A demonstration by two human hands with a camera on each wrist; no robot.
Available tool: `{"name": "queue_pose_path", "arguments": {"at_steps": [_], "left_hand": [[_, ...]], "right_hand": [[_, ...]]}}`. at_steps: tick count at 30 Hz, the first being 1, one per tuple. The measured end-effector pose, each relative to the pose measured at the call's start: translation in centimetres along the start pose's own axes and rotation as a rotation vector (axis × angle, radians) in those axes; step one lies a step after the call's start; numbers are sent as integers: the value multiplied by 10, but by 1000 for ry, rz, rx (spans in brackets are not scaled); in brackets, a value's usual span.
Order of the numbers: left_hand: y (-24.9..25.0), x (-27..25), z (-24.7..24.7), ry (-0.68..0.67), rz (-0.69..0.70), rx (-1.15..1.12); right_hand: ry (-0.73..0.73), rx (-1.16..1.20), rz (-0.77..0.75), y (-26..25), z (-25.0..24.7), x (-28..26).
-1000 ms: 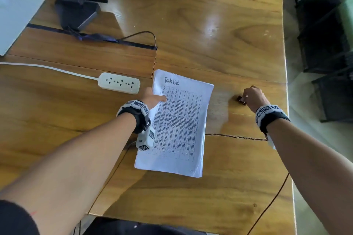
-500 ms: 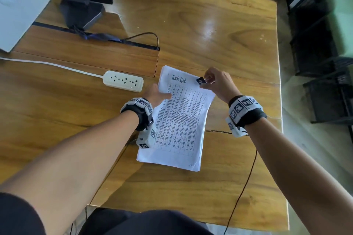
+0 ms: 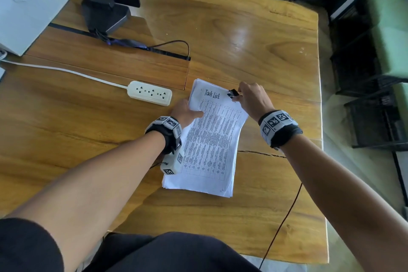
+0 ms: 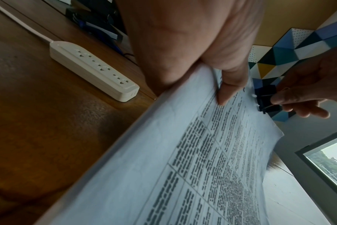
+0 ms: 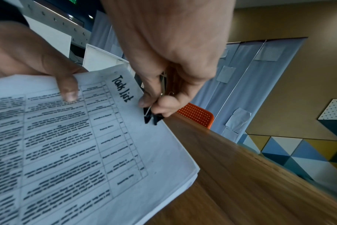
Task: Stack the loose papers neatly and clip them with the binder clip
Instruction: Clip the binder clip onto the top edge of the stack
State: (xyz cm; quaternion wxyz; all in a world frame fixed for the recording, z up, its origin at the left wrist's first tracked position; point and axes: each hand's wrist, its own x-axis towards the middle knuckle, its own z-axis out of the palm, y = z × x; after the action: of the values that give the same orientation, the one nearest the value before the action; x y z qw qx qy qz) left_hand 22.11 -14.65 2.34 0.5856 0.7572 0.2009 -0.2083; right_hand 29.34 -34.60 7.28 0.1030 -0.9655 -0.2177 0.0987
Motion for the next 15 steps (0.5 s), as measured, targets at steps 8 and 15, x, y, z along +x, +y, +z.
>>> {"name": "queue_pose_path", "arguments": {"at_steps": [8,15], "left_hand": [[-24,23,2,-19,24,152],[-19,19,3,-44,113,296]], "right_hand": [[82,-41,-109,8,11,3],[31,-89,-217,20,-5,6]]}}
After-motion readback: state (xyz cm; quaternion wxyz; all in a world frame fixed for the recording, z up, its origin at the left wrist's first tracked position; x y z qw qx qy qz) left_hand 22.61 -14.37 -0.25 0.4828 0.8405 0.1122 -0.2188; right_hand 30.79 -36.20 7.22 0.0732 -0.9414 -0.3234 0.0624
